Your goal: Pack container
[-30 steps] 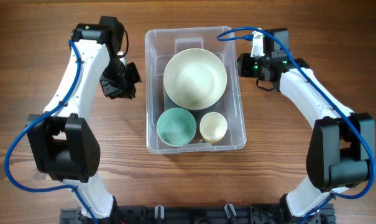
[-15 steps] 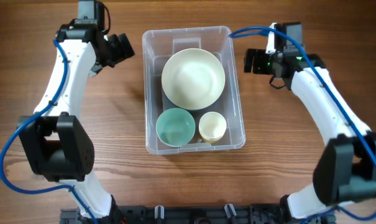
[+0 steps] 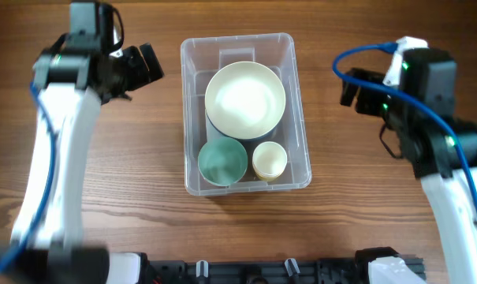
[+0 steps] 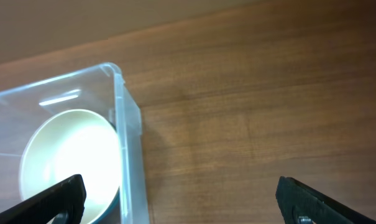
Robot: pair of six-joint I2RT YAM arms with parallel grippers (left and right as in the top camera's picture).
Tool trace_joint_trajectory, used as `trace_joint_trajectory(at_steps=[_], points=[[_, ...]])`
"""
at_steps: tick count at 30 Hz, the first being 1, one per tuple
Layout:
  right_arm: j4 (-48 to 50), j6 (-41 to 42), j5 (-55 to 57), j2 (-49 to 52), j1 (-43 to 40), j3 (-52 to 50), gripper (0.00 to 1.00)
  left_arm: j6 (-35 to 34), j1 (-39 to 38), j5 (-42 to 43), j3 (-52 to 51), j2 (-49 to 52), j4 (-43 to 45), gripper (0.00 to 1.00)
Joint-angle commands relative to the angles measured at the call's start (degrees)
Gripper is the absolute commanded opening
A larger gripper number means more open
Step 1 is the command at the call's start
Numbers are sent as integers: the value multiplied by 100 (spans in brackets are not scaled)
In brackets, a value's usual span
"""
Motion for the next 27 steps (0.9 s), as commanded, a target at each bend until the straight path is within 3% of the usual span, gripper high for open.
trace_joint_trajectory(at_steps=[1,8,13,27], points=[[-114,273,142,-944,11,-463,100,61,-175,-15,-573,-1246,15,100],[-341,271,138,-3049,11,-1963,100,-63,-264,-35,-2540,-4046,459,100],[-461,448,168,-3847,9,-2446,100,-540,-264,-33,-3591,-5565,535,100],[-518,616,181,-3840,9,-2444,100,-533,-264,-33,-3779,-5834,249,100]])
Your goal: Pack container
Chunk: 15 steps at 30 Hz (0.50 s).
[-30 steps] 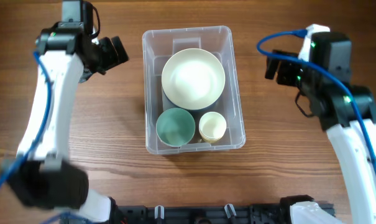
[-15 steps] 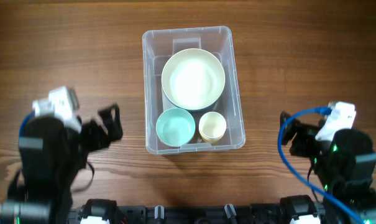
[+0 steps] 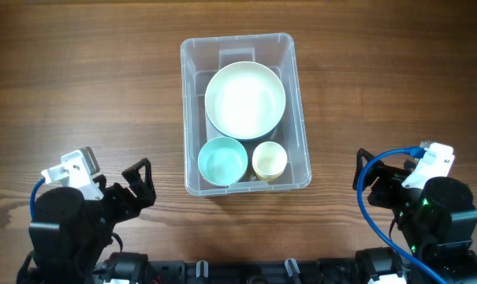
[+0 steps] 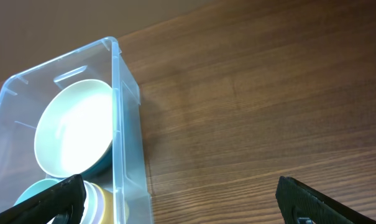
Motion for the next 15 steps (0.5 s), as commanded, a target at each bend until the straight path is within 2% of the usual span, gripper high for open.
trace_joint_trajectory(at_steps=[1,6,9,14,15], points=[[2,79,114,-26,7,-9,100,-50,-33,-31,-37,-26,-7,100],[-26,-162,125,-219,11,-15,100,-50,-33,-31,-37,-26,-7,100],[323,-452,175,-531,11,-238,100,-50,-33,-31,-37,-24,-7,100],[1316,-560,-4,-1729,11,-1574,100,-52,-33,-31,-37,-26,-7,100],[1764,-551,-153,-2496,11,-2323,100,-52,-33,-31,-37,-26,-7,100]])
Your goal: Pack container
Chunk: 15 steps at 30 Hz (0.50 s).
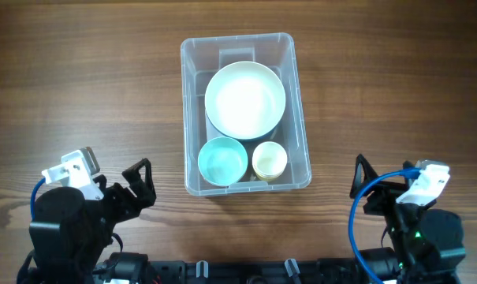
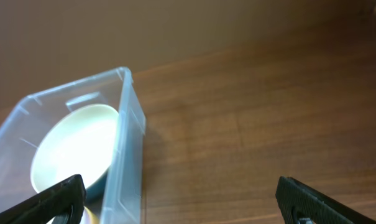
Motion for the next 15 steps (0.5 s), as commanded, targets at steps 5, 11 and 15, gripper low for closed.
trace_joint_trajectory(at_steps=[5,11,15], points=[[1233,-48,-352,-1191,15,-1491,100,-42,-33,-31,-31,-24,-2,100],[3318,-367,-328,-1189,20,-2308,100,-44,-33,-31,-31,-24,-2,100],[4500,-579,-330,-1189,20,-2846,100,-42,-33,-31,-31,-26,-2,100]])
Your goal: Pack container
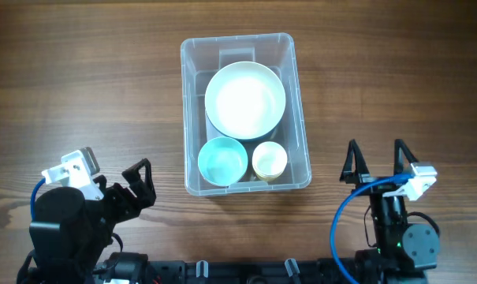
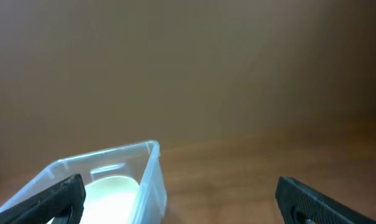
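A clear plastic container (image 1: 295, 95) stands at the table's middle. Inside lie a large cream bowl (image 1: 244, 99), a small teal bowl (image 1: 222, 161) and a small cream cup (image 1: 270, 159). My right gripper (image 1: 376, 160) is drawn back at the near right edge, open and empty, its fingers wide apart. In the right wrist view the container (image 2: 151, 173) shows low at the left with the cream bowl (image 2: 110, 190) in it, and the right gripper (image 2: 181, 200) points over the table. My left gripper (image 1: 142, 180) sits at the near left, open and empty.
Bare wooden table (image 1: 396, 79) lies all round the container. A blue cable (image 1: 344, 221) loops by the right arm's base. A dark rail runs along the near edge.
My right arm has folded further back and tilted up, so its wrist view now shows mostly the far table and only the container's corner. The left arm has not moved.
Both arms first stood raised beside the filled container, grippers open. Then both were drawn back to the near edge. The right arm went on retracting and tilting up. The three dishes in the container stayed put throughout.
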Robot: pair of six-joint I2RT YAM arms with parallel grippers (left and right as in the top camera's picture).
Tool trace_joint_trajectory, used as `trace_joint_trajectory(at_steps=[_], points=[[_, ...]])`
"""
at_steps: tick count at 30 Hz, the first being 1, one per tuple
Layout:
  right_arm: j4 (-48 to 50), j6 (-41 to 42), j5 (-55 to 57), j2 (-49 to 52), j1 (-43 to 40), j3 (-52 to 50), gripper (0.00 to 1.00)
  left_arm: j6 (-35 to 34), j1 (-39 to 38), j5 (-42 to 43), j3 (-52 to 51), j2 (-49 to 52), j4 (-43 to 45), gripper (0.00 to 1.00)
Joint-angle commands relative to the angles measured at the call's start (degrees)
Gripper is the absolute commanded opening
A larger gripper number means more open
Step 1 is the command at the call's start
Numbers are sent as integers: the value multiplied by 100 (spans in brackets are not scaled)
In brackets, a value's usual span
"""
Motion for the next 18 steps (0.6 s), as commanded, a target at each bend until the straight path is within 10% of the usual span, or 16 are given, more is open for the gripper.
trace_joint_trajectory(at_steps=[1,18], points=[[660,-310,-70,-55,17,-468,100,-33,-33,-28,-26,-26,9,100],[50,-713,-389,-46,17,-826,100,-33,-33,-28,-26,-26,9,100]])
